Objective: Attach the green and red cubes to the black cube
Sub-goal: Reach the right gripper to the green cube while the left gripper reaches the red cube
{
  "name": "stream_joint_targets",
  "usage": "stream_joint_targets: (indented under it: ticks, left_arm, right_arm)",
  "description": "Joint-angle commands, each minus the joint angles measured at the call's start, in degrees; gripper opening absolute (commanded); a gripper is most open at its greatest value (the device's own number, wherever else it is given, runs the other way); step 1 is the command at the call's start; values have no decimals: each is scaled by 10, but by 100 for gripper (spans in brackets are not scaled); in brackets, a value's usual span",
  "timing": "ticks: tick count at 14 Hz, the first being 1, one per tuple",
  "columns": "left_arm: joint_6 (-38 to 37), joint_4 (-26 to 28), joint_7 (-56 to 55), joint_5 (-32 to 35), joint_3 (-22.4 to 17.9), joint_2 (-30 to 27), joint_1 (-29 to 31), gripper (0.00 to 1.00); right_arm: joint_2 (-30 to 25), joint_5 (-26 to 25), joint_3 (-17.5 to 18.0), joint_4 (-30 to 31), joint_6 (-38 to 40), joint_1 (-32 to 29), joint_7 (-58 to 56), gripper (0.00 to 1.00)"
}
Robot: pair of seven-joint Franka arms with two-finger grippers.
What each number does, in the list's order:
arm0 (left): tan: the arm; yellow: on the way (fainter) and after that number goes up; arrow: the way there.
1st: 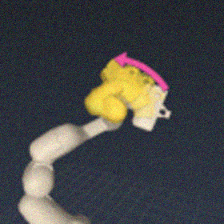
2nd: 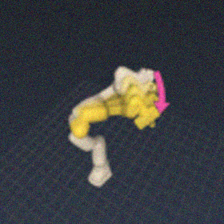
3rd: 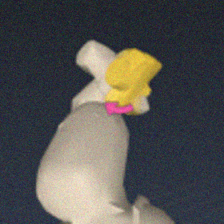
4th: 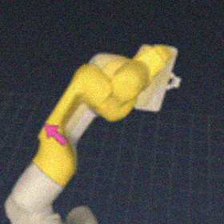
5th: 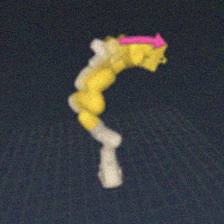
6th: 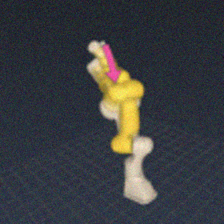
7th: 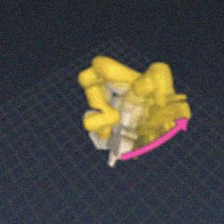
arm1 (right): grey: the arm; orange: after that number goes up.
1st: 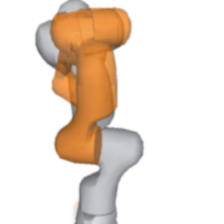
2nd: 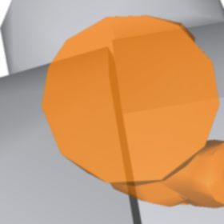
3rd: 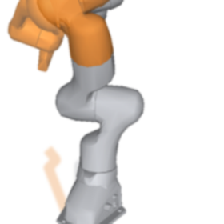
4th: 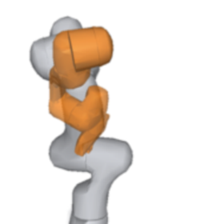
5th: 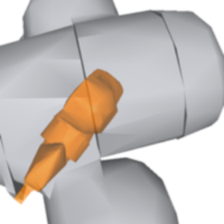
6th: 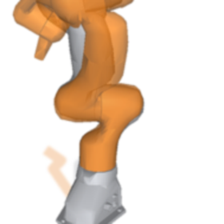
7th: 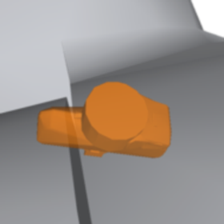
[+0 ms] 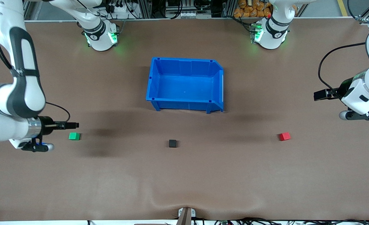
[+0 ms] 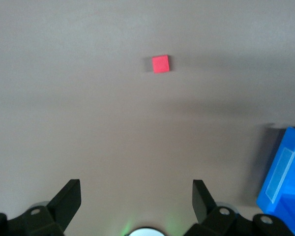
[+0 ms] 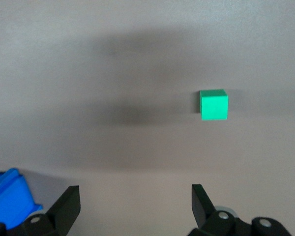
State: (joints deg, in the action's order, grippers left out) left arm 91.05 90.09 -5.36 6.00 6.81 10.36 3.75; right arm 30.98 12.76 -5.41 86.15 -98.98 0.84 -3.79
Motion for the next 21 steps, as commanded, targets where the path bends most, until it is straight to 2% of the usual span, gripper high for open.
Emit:
stream_joint_targets:
  ticks: [1,4,5,6,12,14,16,21]
  left_arm:
    - [67,46,4,12,1,3,5,100]
    - [119,66,-1,12,0,27,6,100]
    - [133,68,-1,12,1,38,6,100]
    - [143,74,-1,12,0,47,7,100]
    - [271,162,-10,10,1,72,23,100]
    - [298,165,-10,9,1,91,23,100]
    - [319,168,-10,2,1,107,26,100]
    - [383,182,-27,2,1,136,25,100]
  right_arm:
    - [28,11,3,-18,-30,-13,1,100]
    - [27,-29,2,-7,-47,-13,-12,100]
    - [26,-63,2,8,-84,-11,-13,100]
    - [22,-76,3,34,-117,-13,-14,100]
    - [16,-80,3,135,-259,-22,-62,100]
    - [18,-80,3,169,-310,-23,-63,100]
    - [18,-80,2,191,-328,-23,-62,100]
    - [35,-80,2,194,-351,-31,-62,100]
